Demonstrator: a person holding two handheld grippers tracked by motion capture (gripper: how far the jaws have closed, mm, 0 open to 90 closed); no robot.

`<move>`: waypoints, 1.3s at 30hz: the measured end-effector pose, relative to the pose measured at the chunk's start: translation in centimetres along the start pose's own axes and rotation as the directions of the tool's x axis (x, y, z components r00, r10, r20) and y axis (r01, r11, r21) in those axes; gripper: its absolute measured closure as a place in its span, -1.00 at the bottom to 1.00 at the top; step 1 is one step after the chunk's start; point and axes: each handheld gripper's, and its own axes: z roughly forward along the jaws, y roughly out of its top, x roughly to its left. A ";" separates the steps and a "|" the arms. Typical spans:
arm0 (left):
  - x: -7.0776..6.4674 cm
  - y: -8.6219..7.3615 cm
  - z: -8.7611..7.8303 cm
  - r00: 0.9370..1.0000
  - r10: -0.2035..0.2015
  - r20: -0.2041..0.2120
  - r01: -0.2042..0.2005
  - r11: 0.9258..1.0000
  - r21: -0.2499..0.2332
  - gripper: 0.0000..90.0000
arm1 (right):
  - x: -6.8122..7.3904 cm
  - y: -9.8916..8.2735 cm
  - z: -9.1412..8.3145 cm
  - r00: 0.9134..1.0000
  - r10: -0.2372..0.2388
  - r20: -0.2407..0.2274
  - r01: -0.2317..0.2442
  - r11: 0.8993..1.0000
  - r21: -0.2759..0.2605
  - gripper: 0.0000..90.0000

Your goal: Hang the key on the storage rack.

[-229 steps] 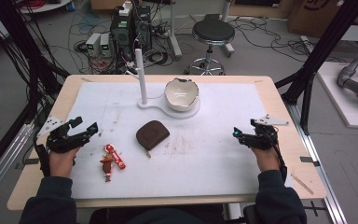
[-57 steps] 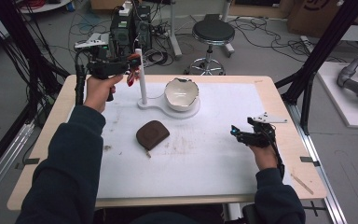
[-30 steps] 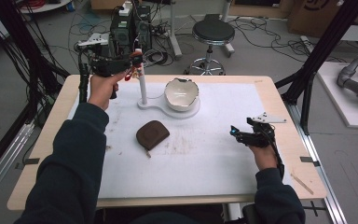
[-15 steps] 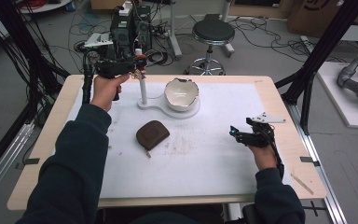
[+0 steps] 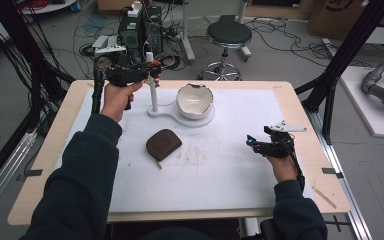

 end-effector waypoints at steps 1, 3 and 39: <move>-0.1 -0.1 -0.1 1.000 0.005 0.003 -0.005 1.000 0.002 0.04 | 0.0 0.0 0.0 1.000 -0.001 0.001 0.001 1.000 0.000 -0.53; 0.0 -0.4 -0.3 1.000 0.002 -0.003 -0.002 1.000 0.003 0.04 | 0.0 0.0 0.0 1.000 0.000 -0.001 0.000 1.000 0.002 -0.53; 1.6 -0.6 -1.9 0.998 -0.059 -0.035 0.055 0.994 -0.095 0.04 | 0.1 0.0 0.1 1.000 0.001 -0.007 -0.001 1.000 0.005 -0.53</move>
